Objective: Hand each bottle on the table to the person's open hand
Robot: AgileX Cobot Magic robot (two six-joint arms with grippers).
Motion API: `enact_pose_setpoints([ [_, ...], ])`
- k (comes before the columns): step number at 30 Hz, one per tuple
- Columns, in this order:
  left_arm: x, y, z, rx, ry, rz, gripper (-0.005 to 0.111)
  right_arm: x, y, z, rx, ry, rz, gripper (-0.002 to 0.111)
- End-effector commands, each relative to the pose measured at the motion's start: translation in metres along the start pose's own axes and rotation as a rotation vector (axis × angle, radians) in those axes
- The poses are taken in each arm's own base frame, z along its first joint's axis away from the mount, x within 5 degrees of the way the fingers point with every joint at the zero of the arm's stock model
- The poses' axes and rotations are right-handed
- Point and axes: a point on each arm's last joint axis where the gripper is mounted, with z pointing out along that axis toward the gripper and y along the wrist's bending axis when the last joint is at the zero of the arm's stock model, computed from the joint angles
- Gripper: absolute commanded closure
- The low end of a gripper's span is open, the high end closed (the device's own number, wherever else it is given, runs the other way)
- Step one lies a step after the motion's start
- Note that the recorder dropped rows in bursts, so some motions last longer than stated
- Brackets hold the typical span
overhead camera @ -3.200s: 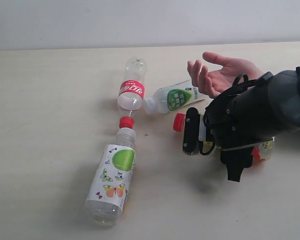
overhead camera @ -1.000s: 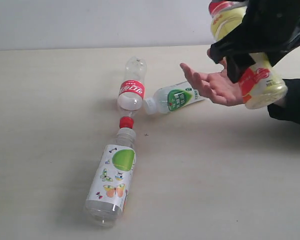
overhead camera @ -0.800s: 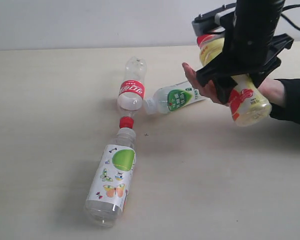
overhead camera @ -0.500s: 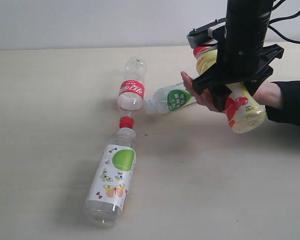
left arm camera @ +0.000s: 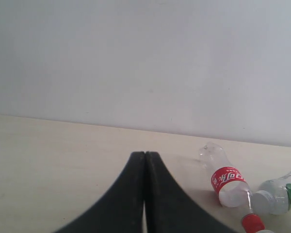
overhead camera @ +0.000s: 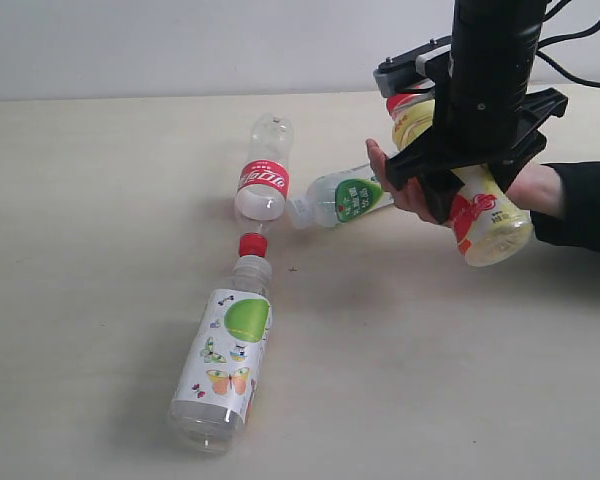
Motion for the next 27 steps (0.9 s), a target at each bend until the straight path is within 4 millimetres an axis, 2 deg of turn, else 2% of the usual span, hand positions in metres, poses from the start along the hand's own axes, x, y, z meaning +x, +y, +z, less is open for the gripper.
enact_pose_setpoints([
  [1, 0.001, 0.0, 0.0, -0.002, -0.004, 0.004, 0.107, -0.002, -0.004, -0.002, 0.025, -0.014, -0.006, 0.032],
  [3, 0.001, 0.0, 0.0, -0.002, -0.004, 0.004, 0.107, -0.002, -0.004, -0.002, 0.03, -0.014, -0.008, 0.025],
  [9, 0.001, 0.0, 0.0, -0.002, -0.004, 0.004, 0.107, -0.002, -0.006, -0.004, 0.048, -0.023, -0.015, 0.023],
  [12, 0.001, 0.0, 0.0, -0.002, -0.004, 0.004, 0.107, -0.001, -0.01, -0.027, 0.045, -0.092, -0.005, 0.023],
  [14, 0.001, 0.0, 0.0, -0.002, -0.004, 0.004, 0.107, 0.003, -0.012, -0.049, 0.035, -0.159, 0.0, 0.023],
  [15, 0.001, 0.0, 0.0, -0.002, -0.004, 0.004, 0.107, 0.008, -0.015, -0.068, 0.034, -0.214, -0.004, 0.023],
  [16, 0.001, 0.0, 0.0, -0.002, -0.004, 0.004, 0.107, 0.012, -0.016, -0.075, 0.034, -0.234, -0.006, 0.024],
  [17, 0.001, 0.0, 0.0, -0.002, -0.004, 0.004, 0.107, 0.022, -0.02, -0.095, 0.032, -0.291, 0.005, 0.033],
  [18, 0.001, 0.0, 0.0, -0.002, -0.004, 0.004, 0.107, 0.028, -0.021, -0.105, 0.027, -0.322, 0.009, 0.039],
  [20, 0.001, 0.0, 0.0, -0.002, -0.004, 0.004, 0.107, 0.059, -0.024, -0.145, -0.021, -0.442, 0.013, 0.086],
  [21, 0.001, 0.0, 0.0, -0.002, -0.004, 0.004, 0.107, 0.07, -0.024, -0.154, -0.036, -0.471, 0.002, 0.1],
  [22, 0.001, 0.0, 0.0, -0.002, -0.004, 0.004, 0.107, 0.089, -0.025, -0.167, -0.056, -0.518, 0.002, 0.107],
  [23, 0.001, 0.0, 0.0, -0.002, -0.004, 0.004, 0.107, 0.101, -0.026, -0.172, -0.063, -0.54, 0.005, 0.107],
  [24, 0.001, 0.0, 0.0, -0.002, -0.004, 0.004, 0.107, 0.125, -0.025, -0.179, -0.095, -0.575, -0.008, 0.107],
  [27, 0.001, 0.0, 0.0, -0.002, -0.004, 0.004, 0.107, 0.166, -0.019, -0.182, -0.168, -0.724, -0.059, 0.107],
])
